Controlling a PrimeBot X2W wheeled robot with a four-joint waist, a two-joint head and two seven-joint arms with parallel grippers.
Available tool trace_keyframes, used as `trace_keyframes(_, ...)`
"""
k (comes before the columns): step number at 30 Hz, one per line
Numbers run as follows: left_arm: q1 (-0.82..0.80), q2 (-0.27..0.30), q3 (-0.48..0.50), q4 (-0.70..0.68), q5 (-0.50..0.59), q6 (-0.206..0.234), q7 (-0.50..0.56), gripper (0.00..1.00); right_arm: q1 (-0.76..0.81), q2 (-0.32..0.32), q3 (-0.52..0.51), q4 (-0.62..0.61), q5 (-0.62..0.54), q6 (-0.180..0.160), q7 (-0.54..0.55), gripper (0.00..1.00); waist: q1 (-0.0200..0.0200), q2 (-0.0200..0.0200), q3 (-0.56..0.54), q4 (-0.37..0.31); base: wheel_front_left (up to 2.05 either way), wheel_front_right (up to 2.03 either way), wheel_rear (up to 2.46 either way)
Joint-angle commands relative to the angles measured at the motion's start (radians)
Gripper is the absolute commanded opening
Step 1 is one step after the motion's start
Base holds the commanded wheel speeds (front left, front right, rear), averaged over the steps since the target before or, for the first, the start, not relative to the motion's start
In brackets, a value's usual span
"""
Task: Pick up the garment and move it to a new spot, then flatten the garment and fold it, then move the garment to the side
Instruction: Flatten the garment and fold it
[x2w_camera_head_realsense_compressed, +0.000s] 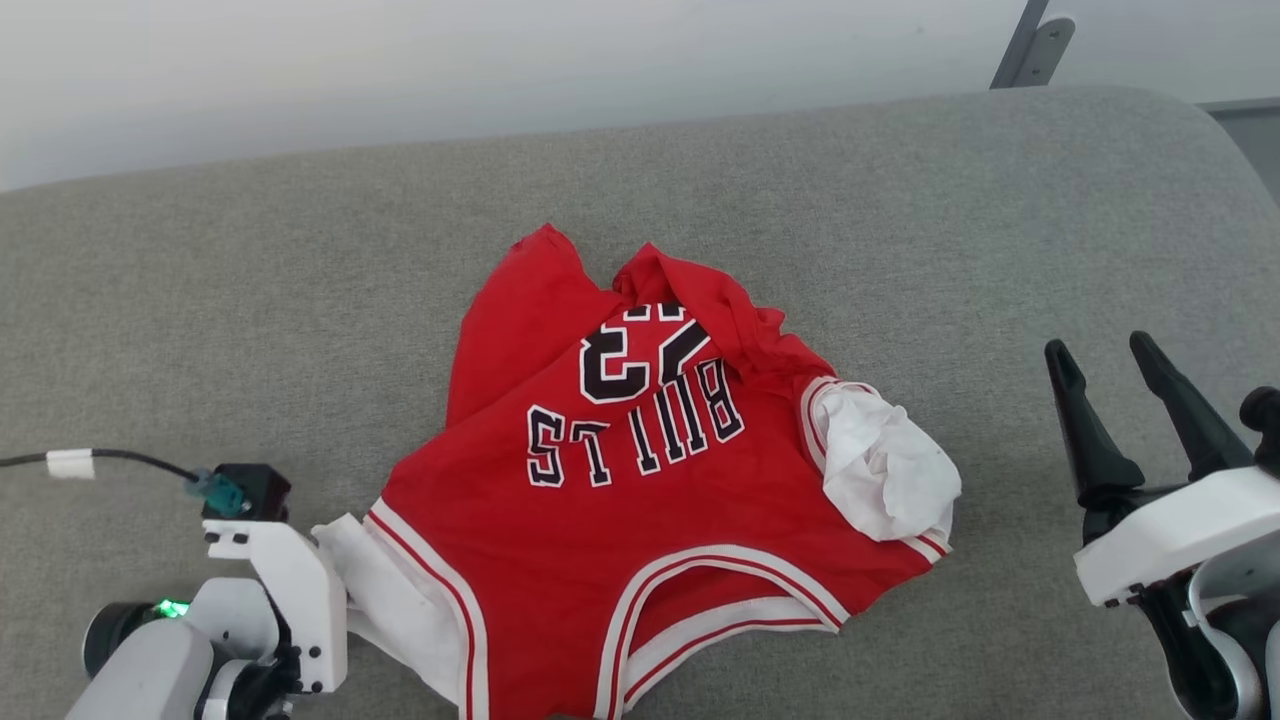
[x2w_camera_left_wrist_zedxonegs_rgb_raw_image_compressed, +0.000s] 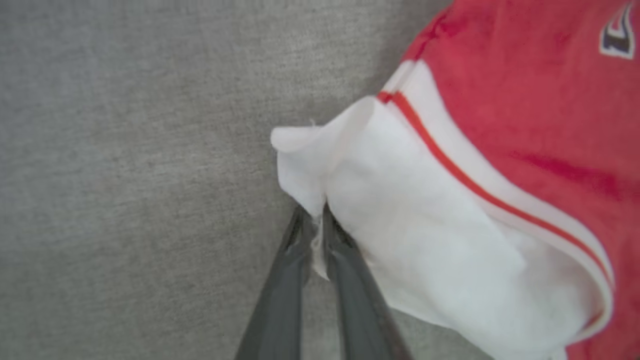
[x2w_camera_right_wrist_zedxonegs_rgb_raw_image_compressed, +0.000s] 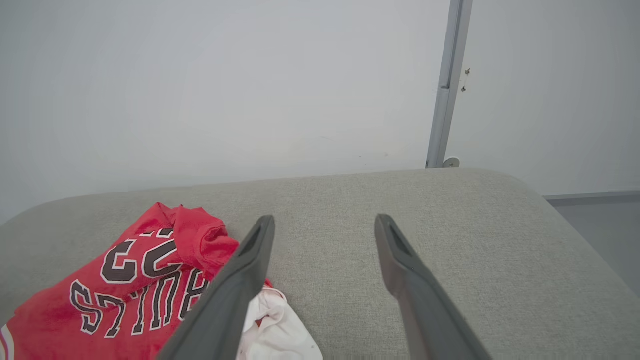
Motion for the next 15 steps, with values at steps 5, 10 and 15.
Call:
trace_keyframes(5,-0.048,0.056,0.008,0.048,0.046,0.006,-0.028,0.00,0.023,-0.015,0.008,0.011,-0.005,0.000,0.015,1.00,0.0000,-0.0001,0.010,0.005,0.00,0.00,0.00)
trace_keyframes(10,-0.090,0.094,0.018,0.064,0.058,-0.002,-0.040,0.00,0.035,-0.022,0.012,0.019,0.008,0.000,0.026,1.00,0.0000,-0.0001,0.021,0.007,0.00,0.00,0.00)
trace_keyframes(15,-0.113,0.105,0.024,0.086,0.053,-0.001,-0.036,0.00,0.043,-0.027,0.012,0.023,0.019,0.000,0.041,1.00,0.0000,-0.0001,0.030,0.008,0.00,0.00,0.00)
